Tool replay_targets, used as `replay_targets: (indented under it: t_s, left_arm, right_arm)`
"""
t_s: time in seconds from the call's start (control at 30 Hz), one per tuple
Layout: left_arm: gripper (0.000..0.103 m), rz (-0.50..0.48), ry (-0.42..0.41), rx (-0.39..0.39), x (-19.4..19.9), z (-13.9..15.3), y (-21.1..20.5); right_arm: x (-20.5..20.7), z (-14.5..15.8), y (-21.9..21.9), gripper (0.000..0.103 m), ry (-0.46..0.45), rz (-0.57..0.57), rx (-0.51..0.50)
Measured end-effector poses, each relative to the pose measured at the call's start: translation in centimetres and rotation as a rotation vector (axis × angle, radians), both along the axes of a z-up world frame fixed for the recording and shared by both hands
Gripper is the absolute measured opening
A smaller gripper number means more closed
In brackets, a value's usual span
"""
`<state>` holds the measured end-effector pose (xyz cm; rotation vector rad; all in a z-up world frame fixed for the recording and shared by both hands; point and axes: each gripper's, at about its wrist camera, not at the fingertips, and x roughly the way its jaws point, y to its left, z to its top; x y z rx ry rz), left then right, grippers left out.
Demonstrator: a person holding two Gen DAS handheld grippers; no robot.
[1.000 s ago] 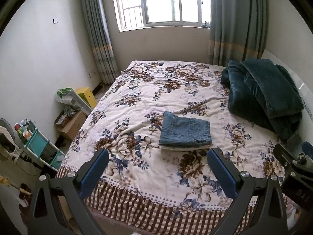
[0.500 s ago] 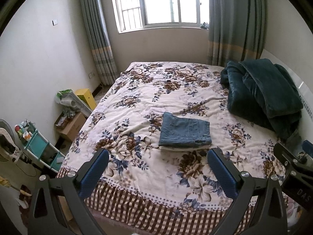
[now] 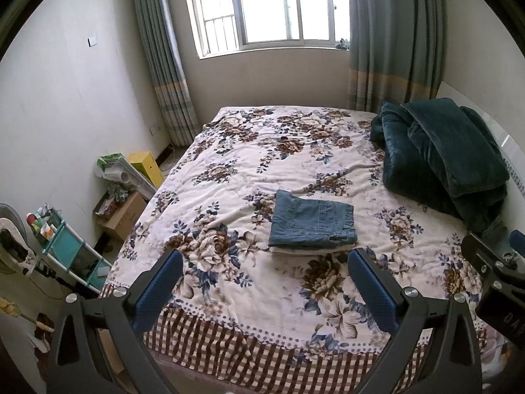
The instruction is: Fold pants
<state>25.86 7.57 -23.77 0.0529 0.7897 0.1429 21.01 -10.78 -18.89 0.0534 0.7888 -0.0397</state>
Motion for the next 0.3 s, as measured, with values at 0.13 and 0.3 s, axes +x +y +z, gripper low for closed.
replay_targets:
  t_s: [0.13, 0.3]
  left_arm:
    - [0.103, -0.003, 0.002, -0.010, 0.04, -0.02, 0.09]
    - [0.103, -0.010, -0.008, -0.020, -0.31, -0.08, 0.35]
  right_arm:
    - [0.11, 0.07, 0.04, 0.103, 0.003, 0.003, 0.001]
    - [0.08, 0.11, 0.17, 0.103, 0.002, 0.001, 0.000]
